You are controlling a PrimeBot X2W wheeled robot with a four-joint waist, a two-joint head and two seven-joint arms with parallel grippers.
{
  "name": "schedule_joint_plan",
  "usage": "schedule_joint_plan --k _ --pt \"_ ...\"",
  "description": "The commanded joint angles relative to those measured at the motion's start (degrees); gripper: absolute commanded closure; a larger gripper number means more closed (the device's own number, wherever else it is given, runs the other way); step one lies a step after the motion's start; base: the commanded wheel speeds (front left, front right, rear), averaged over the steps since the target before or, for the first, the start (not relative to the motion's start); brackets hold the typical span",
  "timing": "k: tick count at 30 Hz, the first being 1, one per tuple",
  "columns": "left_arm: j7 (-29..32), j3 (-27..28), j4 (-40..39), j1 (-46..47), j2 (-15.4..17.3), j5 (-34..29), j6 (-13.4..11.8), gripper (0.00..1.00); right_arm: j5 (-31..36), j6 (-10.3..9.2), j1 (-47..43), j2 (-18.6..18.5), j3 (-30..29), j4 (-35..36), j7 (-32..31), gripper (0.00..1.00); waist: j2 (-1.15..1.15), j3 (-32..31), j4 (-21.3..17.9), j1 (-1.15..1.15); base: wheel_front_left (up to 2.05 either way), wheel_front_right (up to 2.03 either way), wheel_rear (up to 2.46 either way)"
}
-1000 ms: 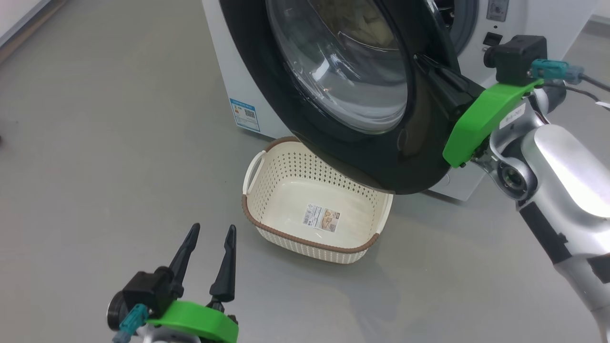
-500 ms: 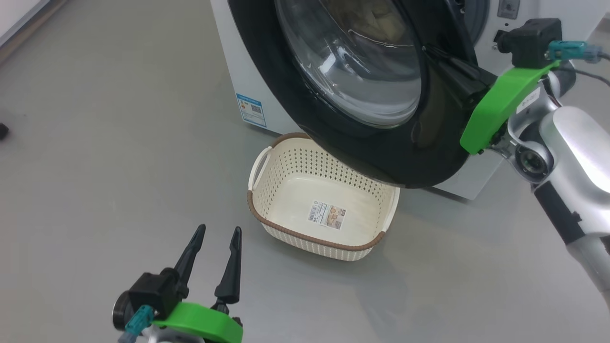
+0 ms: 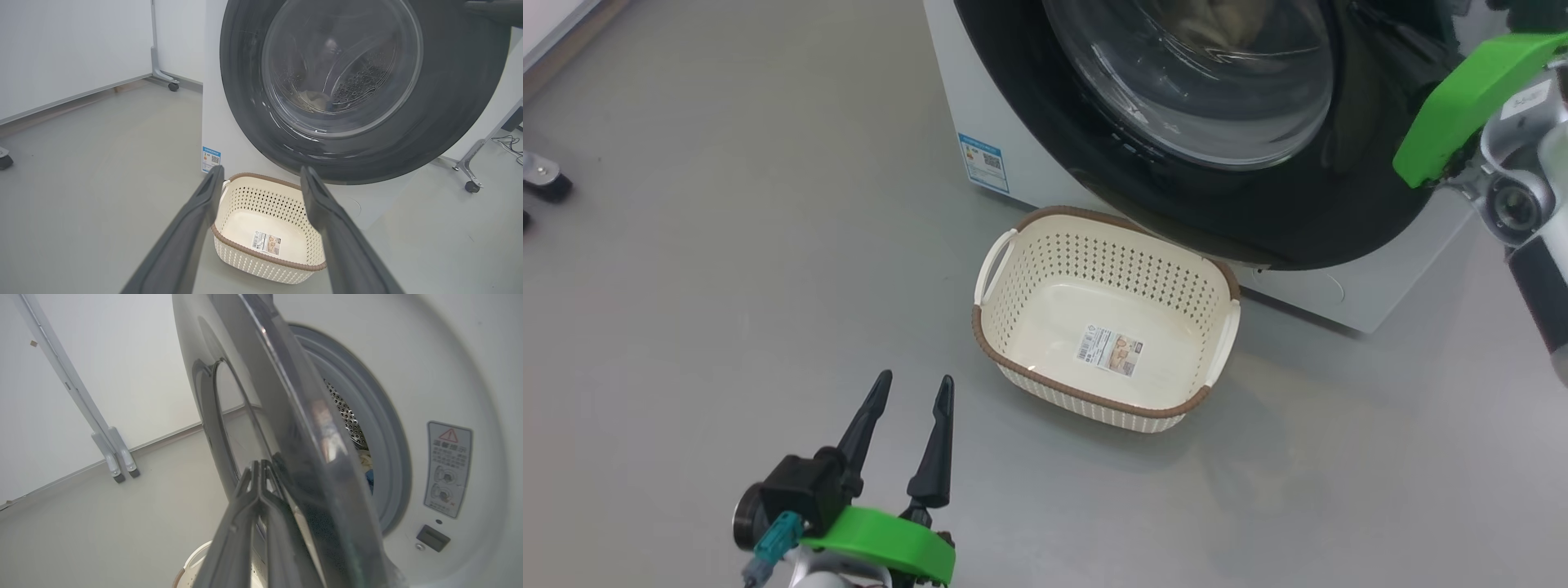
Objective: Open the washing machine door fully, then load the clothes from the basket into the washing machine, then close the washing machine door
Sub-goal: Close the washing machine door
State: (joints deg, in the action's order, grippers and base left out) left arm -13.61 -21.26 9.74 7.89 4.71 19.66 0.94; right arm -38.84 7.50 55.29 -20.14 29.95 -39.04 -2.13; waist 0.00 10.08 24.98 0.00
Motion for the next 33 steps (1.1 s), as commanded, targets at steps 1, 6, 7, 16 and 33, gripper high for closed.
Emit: schedule_joint_plan --k 1,6,7,16,33 --pt "-0.67 1.28 -1.21 2.24 0.25 -0.08 -0.16 0.00 -0.16 -0.01 3.32 -1.29 -1.16 -0.53 -0.05 1.00 0.00 0.56 0.82 0.00 0.00 0.00 0.00" --pt "-1.02 0.58 -0.60 3.58 -0.34 0.20 0.23 0.00 1.87 -0.01 8.18 -2.03 -3.72 -7.95 1.52 1.00 0.00 2.16 2.99 0.00 0.00 0.00 0.00" --pt "-1.07 0.52 -0.45 3.74 -0.44 0.36 0.31 0.00 2.22 -0.01 9.02 -1.98 -4.23 -9.14 2.07 1.00 0.00 2.35 3.29 0.00 0.00 0.00 0.00" --pt "-1.31 0.38 0.67 3.74 -0.84 0.39 0.46 0.00 5.21 -0.01 14.35 -1.10 -9.62 -21.11 8.86 1.00 0.00 2.47 4.71 0.00 0.00 0.00 0.00" --pt "-1.38 1.48 1.27 3.17 -0.72 -0.18 0.39 0.00 -0.49 -0.01 10.52 3.91 -5.09 -19.23 7.99 1.00 0.00 -0.74 3.44 0.00 0.00 0.00 0.00"
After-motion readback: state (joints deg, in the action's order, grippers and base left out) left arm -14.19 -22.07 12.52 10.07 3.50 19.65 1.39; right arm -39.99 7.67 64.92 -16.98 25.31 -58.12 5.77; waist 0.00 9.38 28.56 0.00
